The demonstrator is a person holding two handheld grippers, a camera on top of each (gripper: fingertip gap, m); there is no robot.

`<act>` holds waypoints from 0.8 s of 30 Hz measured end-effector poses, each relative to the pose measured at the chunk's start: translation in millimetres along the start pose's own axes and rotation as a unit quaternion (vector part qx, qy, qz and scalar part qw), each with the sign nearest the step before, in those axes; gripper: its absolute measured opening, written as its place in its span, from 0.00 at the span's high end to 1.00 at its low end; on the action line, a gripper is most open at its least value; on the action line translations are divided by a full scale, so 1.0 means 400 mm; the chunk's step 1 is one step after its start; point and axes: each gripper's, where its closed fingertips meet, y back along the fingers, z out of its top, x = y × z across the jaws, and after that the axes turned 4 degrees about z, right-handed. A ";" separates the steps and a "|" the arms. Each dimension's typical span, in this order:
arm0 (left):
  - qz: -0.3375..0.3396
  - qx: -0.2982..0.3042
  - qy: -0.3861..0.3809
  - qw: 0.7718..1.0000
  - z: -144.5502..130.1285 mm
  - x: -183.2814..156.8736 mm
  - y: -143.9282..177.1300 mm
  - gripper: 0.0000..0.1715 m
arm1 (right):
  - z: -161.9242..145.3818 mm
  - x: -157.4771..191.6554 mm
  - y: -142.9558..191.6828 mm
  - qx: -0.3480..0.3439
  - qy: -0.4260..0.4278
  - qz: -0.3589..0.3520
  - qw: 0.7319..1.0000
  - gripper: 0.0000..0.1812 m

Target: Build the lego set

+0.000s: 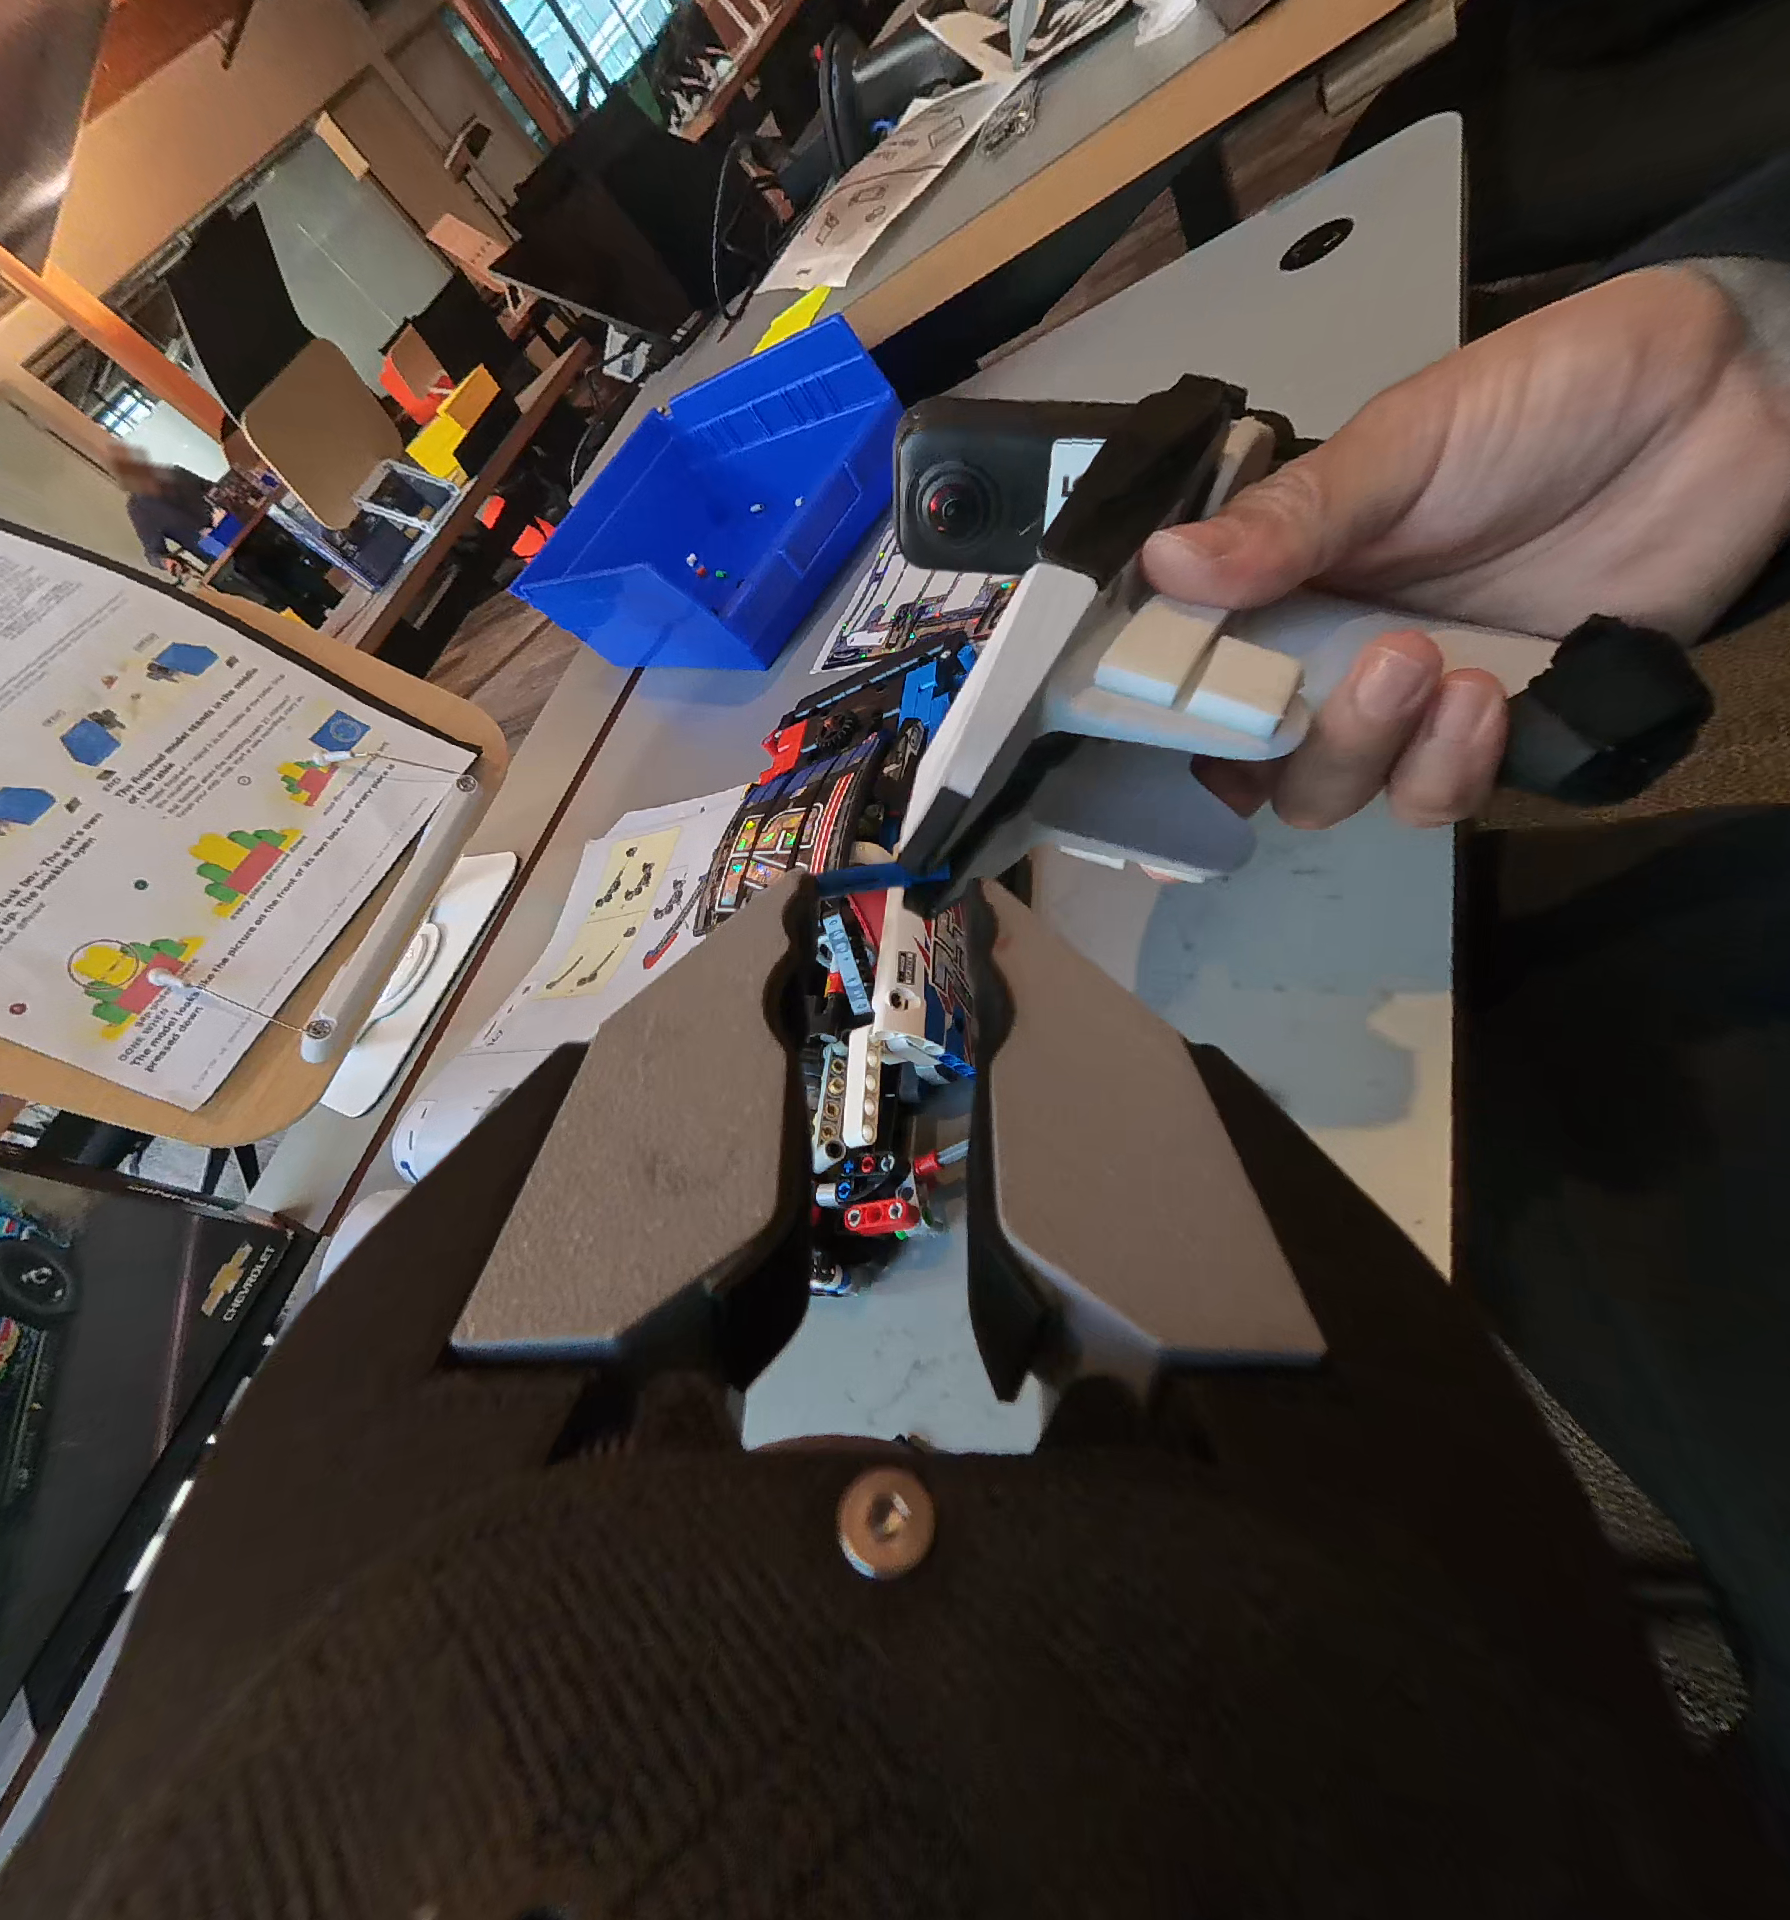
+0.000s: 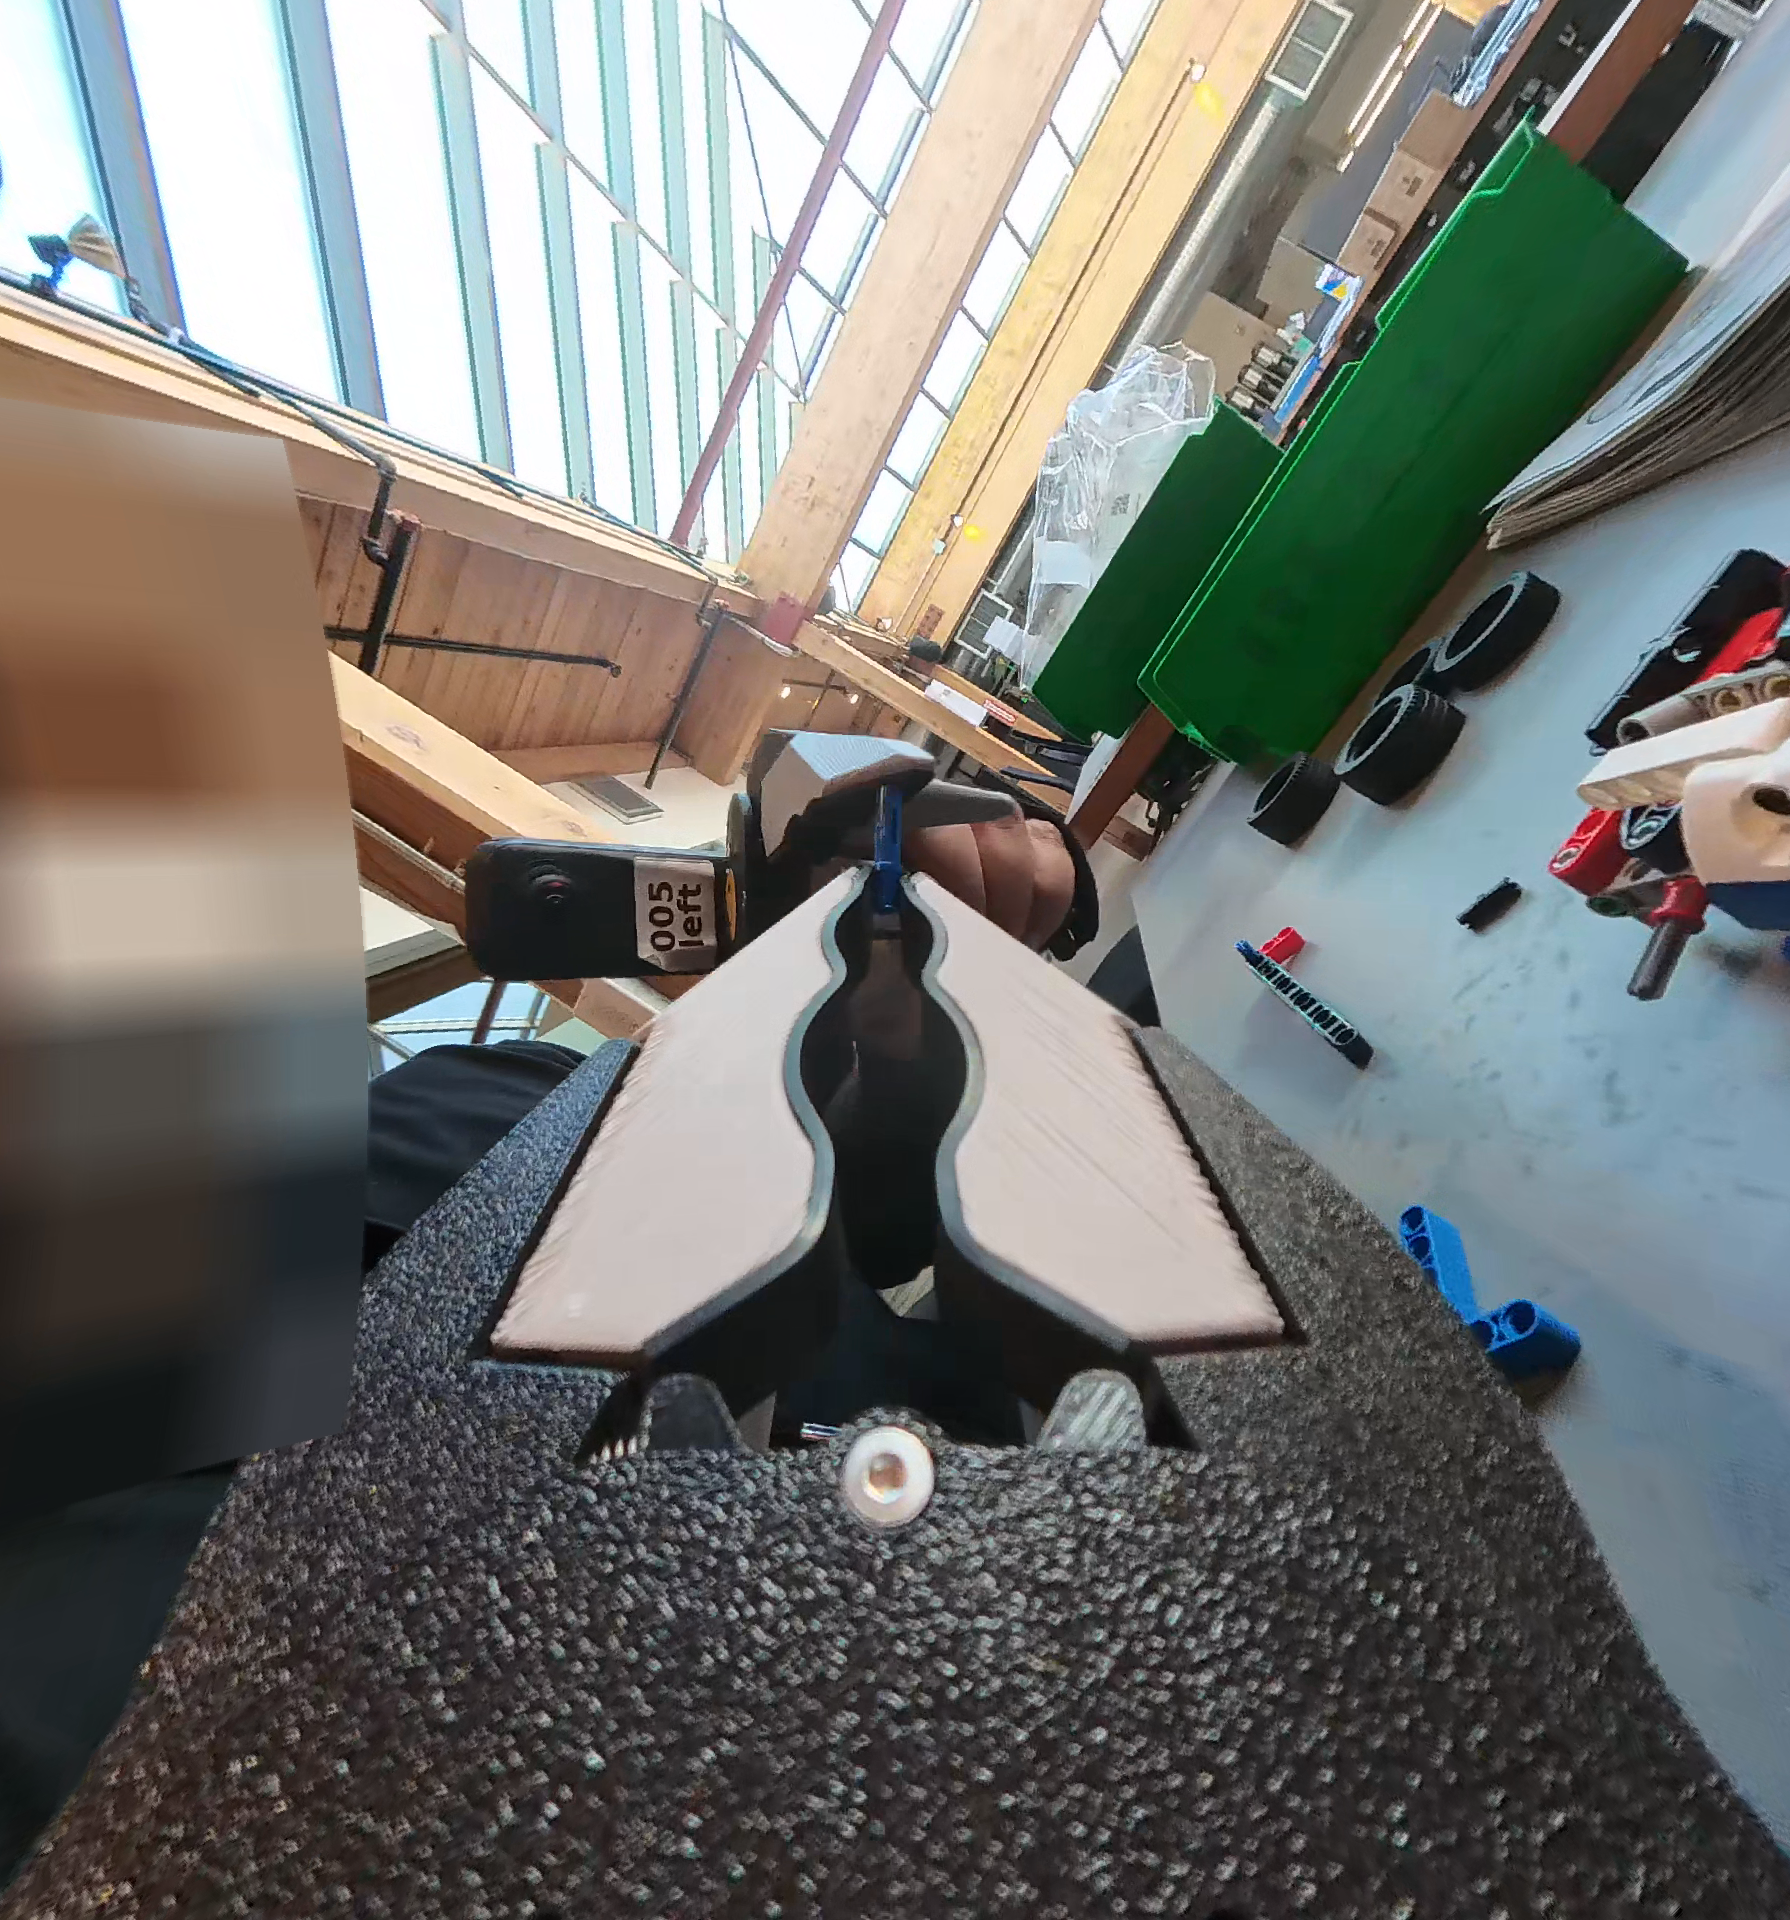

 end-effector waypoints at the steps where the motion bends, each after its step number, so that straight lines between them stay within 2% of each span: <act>1: 0.002 -0.001 -0.001 1.000 0.003 0.000 0.000 0.86 | -0.002 0.002 -0.002 0.001 -0.002 0.003 1.000 0.97; 7: -0.007 0.007 -0.003 1.000 0.001 -0.006 0.000 0.86 | -0.008 -0.001 -0.001 0.005 0.007 -0.003 1.000 0.97; 13: -0.059 0.025 -0.012 0.998 -0.027 -0.028 -0.005 0.87 | -0.032 -0.032 0.004 0.067 0.079 -0.071 0.992 0.98; 19: -0.072 0.033 -0.066 0.995 -0.036 -0.043 -0.008 0.87 | -0.042 -0.043 0.015 0.115 0.098 -0.094 0.984 0.96; 24: -0.087 0.016 -0.078 0.993 -0.030 -0.066 -0.007 0.87 | -0.029 -0.036 0.029 0.130 0.108 -0.099 0.981 0.94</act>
